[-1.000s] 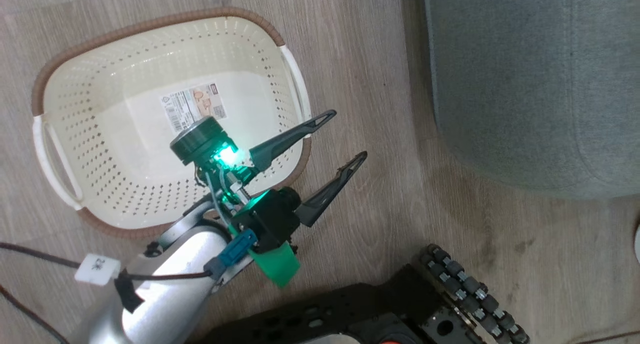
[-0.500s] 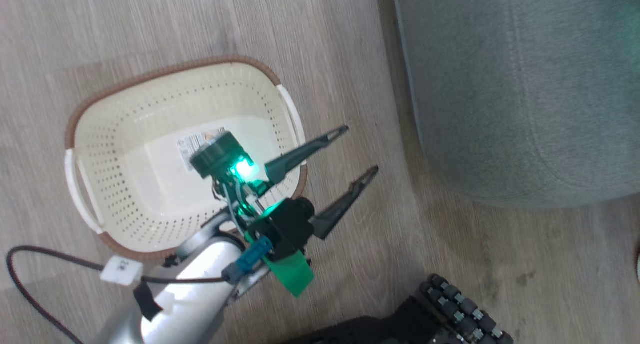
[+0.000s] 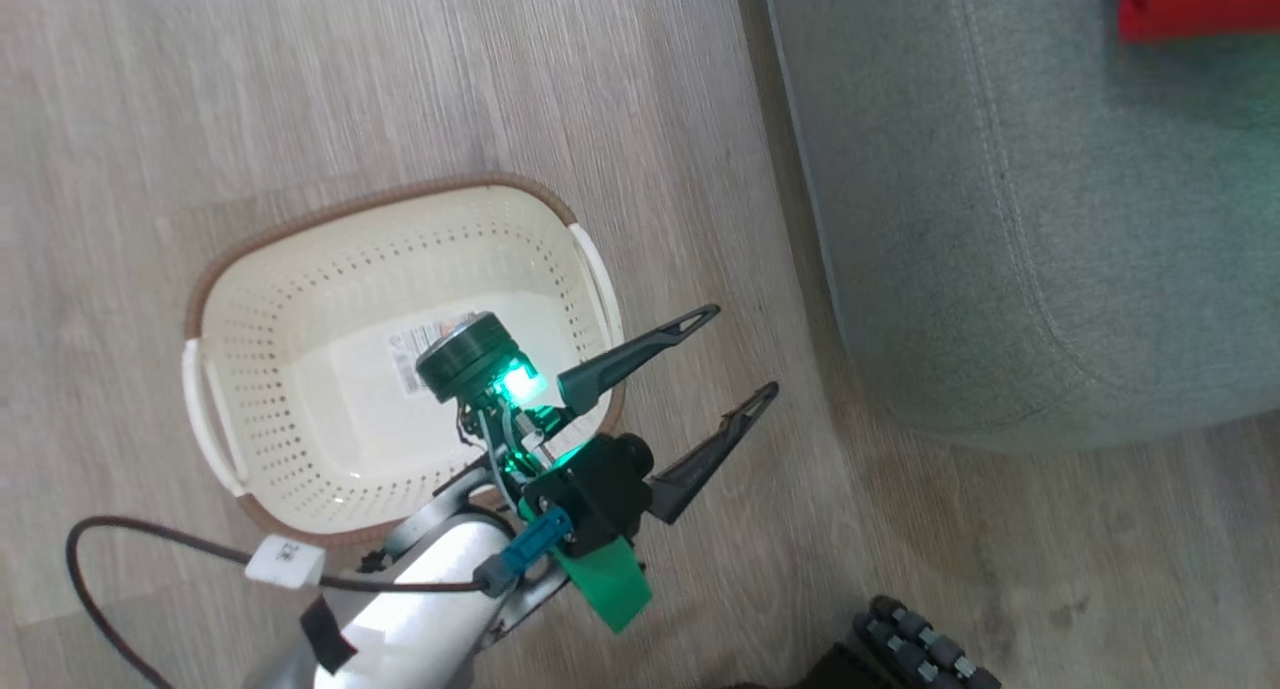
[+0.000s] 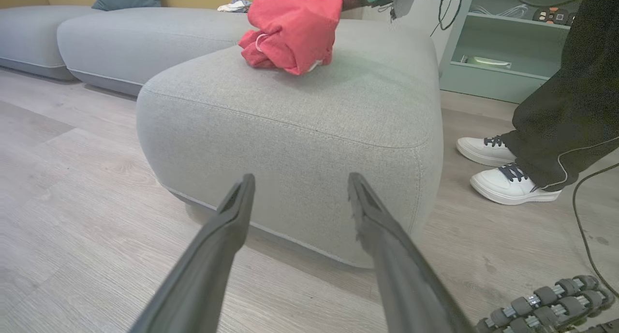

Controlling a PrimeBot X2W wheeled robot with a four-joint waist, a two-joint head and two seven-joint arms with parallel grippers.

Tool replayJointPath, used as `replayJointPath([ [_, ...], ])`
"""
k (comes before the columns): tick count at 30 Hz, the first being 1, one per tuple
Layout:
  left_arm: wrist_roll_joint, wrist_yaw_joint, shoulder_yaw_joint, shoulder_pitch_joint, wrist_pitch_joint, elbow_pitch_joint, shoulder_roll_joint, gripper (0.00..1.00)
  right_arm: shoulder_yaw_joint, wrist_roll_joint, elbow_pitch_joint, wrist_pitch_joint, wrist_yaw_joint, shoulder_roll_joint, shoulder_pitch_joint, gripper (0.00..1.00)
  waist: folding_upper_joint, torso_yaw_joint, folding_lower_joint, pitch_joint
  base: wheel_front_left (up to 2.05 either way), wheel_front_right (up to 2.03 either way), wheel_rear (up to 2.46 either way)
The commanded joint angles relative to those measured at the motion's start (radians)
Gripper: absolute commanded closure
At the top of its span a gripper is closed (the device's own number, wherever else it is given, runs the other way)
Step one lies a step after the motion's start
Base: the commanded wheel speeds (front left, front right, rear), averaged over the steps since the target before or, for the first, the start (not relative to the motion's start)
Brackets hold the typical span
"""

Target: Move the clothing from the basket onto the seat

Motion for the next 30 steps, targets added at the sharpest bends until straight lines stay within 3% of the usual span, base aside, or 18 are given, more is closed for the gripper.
replayJointPath([
  [1,-0.010,0.000,0.028,0.017,-0.005,-0.033,-0.011,0.00,0.010,0.010,-0.016,0.003,0.000,-0.040,-0.007,0.00,-0.0001,0.007,0.0001,-0.019,0.00,0.00,0.00],
  [10,-0.007,0.000,0.045,0.043,-0.005,-0.028,-0.024,0.00,0.012,-0.021,0.043,0.061,0.000,-0.126,0.041,0.00,-0.0001,0.001,0.0001,-0.064,0.00,0.00,0.00],
  [19,-0.013,-0.001,0.050,0.069,-0.005,-0.020,-0.053,0.00,0.026,0.008,-0.001,-0.031,0.000,-0.104,0.086,0.00,-0.0001,-0.009,0.0001,-0.143,0.00,0.00,0.00],
  [24,-0.018,0.000,0.079,0.099,-0.005,-0.018,-0.080,0.00,0.065,0.076,-0.109,-0.080,0.000,-0.092,0.155,0.00,-0.0001,-0.007,0.0001,-0.227,0.00,0.00,0.00],
  [30,-0.031,0.011,0.134,0.162,-0.005,-0.020,-0.112,0.00,0.149,0.167,-0.358,-0.110,0.000,-0.107,0.305,0.00,-0.0001,0.007,0.0001,-0.336,0.00,0.00,0.00],
])
